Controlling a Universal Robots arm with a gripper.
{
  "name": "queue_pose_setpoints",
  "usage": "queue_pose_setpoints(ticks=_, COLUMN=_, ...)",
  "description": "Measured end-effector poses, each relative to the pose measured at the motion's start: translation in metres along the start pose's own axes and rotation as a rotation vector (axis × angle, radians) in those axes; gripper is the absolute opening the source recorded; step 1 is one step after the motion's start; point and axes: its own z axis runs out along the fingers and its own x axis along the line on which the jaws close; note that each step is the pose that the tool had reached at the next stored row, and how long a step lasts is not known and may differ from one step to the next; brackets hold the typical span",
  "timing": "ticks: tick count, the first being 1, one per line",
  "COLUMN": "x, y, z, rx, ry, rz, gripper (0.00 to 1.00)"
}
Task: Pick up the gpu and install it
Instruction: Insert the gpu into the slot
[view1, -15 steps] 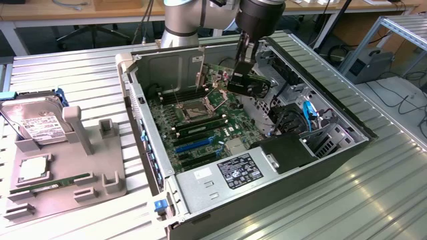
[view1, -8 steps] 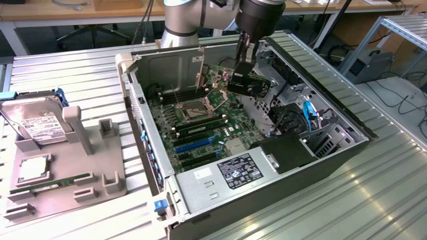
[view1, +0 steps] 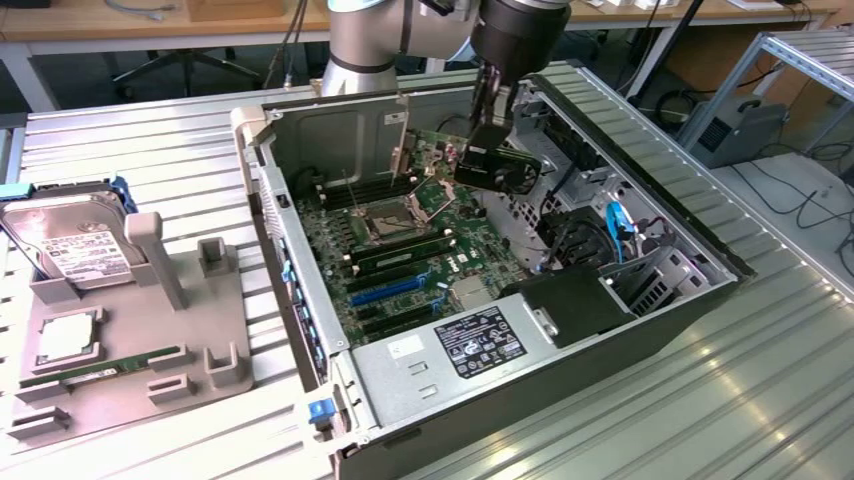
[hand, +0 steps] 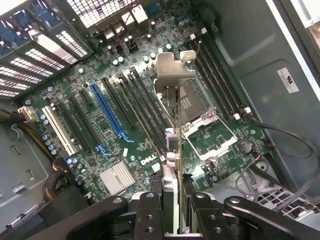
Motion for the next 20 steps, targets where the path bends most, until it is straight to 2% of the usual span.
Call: queue_pose_setpoints(ticks=20, x=0.0, y=0.0, z=0.0, rx=-0.0015, ry=0.0026, rz=-0.061, gripper=0.27)
